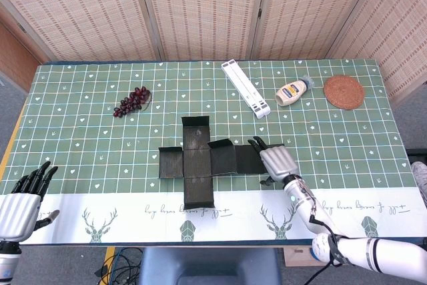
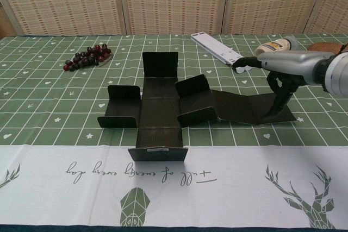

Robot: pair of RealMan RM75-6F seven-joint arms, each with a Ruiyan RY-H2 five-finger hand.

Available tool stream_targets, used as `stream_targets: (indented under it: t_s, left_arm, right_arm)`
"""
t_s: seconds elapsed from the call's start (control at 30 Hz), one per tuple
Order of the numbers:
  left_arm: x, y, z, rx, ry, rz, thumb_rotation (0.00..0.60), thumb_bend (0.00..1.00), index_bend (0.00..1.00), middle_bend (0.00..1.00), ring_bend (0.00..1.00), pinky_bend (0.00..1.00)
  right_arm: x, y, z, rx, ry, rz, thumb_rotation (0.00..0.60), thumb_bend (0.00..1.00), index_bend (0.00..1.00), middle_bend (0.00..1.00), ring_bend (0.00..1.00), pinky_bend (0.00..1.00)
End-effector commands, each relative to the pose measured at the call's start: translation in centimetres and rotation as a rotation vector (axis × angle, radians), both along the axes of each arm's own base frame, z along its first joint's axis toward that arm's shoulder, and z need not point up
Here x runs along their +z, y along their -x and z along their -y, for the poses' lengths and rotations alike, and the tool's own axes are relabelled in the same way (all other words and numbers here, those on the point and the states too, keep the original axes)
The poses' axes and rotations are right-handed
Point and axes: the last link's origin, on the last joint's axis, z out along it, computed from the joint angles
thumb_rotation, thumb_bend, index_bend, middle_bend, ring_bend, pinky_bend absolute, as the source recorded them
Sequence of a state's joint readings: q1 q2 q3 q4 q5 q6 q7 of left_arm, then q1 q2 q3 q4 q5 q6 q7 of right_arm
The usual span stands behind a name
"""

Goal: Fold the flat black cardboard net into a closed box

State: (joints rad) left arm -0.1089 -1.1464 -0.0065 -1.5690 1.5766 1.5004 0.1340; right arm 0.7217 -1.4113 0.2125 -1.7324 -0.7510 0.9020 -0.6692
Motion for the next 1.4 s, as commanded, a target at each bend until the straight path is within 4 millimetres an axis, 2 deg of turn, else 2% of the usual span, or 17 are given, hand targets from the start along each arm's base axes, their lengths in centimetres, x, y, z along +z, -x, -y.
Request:
stream_targets:
  t_s: [0.03, 0.43, 1.0, 1.1, 1.17, 1.27, 1.4]
  left_arm:
    - [-0.1, 0.0, 0.0, -0.002, 0.007, 0.001, 0.6, 0.11, 0.07, 0.05, 0.12, 0.19]
    - [-0.4, 0.2, 0.0, 0.006, 0.043, -0.007, 0.6, 0.11, 0.07, 0.05, 0.12, 0.19]
    - [-0.4, 0.5, 0.0, 0.018, 0.045, -0.002, 0.6, 0.11, 0.07, 0.05, 0.12, 0.19]
    - [-0.4, 0.5, 0.0, 0.018, 0.043, 0.0, 0.6, 0.11, 0.07, 0.05, 0.12, 0.19]
    - [-0.4, 0.4, -0.1, 0.016, 0.04, 0.0, 0.6, 0.11, 0.07, 0.05, 0.12, 0.19]
    - [-0.5, 0.1, -0.7, -0.004, 0.035, 0.002, 0.6, 0.11, 0.1, 0.05, 0.12, 0.19]
    - [-1.2, -0.8, -2.9, -0.061, 0.033, 0.023, 0.6, 0.11, 0.17, 0.07, 0.16, 0.21]
  right_arm:
    - [-1.5, -0.7, 1.2, -0.022, -0.009, -0.031, 0.6, 0.13, 0.0, 0.0, 0.71, 0.92]
    - [-4.5, -1.2, 3.2, -0.114, -0.053, -0.121, 0.6, 0.12, 0.0, 0.04, 0.71, 0.92]
    - [-6.6, -2.4, 4.9, -0.127, -0.078, -0.189, 0.6, 0.15, 0.0, 0.07, 0.71, 0.92]
    - [-6.9, -2.7, 5.1, -0.111, -0.087, -0.208, 0.6, 0.19, 0.0, 0.09, 0.71, 0.92]
    - [-7.1, -3.0, 5.2, -0.099, -0.086, -0.208, 0.6, 0.22, 0.03, 0.12, 0.72, 0.92]
    - [-7.0, -3.4, 5.3, -0.076, -0.072, -0.199, 0.6, 0.3, 0.16, 0.22, 0.74, 0.92]
    - [-6.5, -3.5, 5.5, -0.05, -0.039, -0.169, 0.6, 0.34, 0.24, 0.28, 0.76, 0.92]
